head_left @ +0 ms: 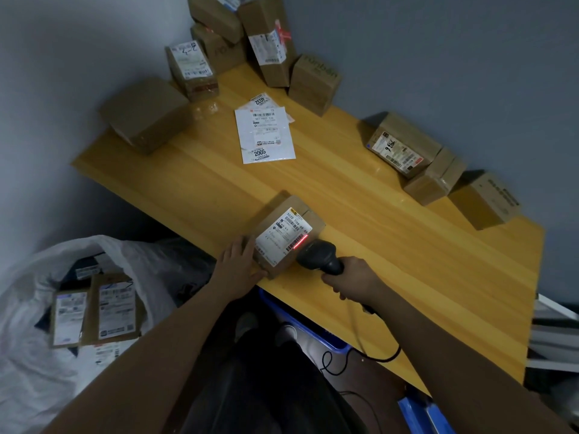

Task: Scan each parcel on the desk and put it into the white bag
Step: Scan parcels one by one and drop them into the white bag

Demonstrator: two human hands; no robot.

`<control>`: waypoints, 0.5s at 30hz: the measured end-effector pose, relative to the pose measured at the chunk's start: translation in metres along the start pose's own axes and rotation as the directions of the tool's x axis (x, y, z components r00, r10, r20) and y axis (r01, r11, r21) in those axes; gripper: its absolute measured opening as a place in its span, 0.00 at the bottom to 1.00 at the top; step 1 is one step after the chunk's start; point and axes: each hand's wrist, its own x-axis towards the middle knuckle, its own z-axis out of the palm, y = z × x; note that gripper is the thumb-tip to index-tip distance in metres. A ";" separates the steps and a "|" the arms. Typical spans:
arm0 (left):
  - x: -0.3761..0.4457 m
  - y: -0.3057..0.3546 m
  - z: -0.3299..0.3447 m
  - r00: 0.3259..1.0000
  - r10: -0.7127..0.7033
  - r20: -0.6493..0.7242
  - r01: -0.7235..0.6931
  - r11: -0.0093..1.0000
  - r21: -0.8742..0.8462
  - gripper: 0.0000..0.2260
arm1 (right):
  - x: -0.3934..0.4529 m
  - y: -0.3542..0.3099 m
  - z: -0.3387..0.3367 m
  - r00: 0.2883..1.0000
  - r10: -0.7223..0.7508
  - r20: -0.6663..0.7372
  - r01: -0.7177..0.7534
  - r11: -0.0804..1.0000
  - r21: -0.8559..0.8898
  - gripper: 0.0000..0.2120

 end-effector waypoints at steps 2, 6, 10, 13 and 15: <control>-0.002 0.000 0.000 1.000 0.002 -0.008 -0.002 1.000 0.013 0.40 | -0.002 0.000 0.001 1.000 -0.003 -0.006 0.003 1.000 0.005 0.05; -0.004 0.001 -0.001 1.000 0.001 -0.006 -0.001 1.000 0.022 0.40 | -0.004 -0.001 0.001 1.000 -0.002 -0.017 0.002 1.000 0.006 0.05; -0.002 0.003 -0.001 1.000 0.004 -0.020 -0.005 1.000 -0.005 0.41 | -0.005 -0.003 0.001 1.000 0.002 -0.015 -0.002 1.000 0.010 0.05; 0.001 0.005 -0.002 1.000 -0.022 -0.010 0.022 0.999 -0.029 0.43 | -0.005 -0.002 0.002 1.000 0.011 -0.013 -0.011 1.000 0.016 0.05; 0.003 0.009 -0.003 0.999 -0.053 0.001 0.053 0.997 -0.050 0.47 | -0.004 -0.001 0.002 1.000 0.013 -0.019 -0.012 0.999 0.037 0.04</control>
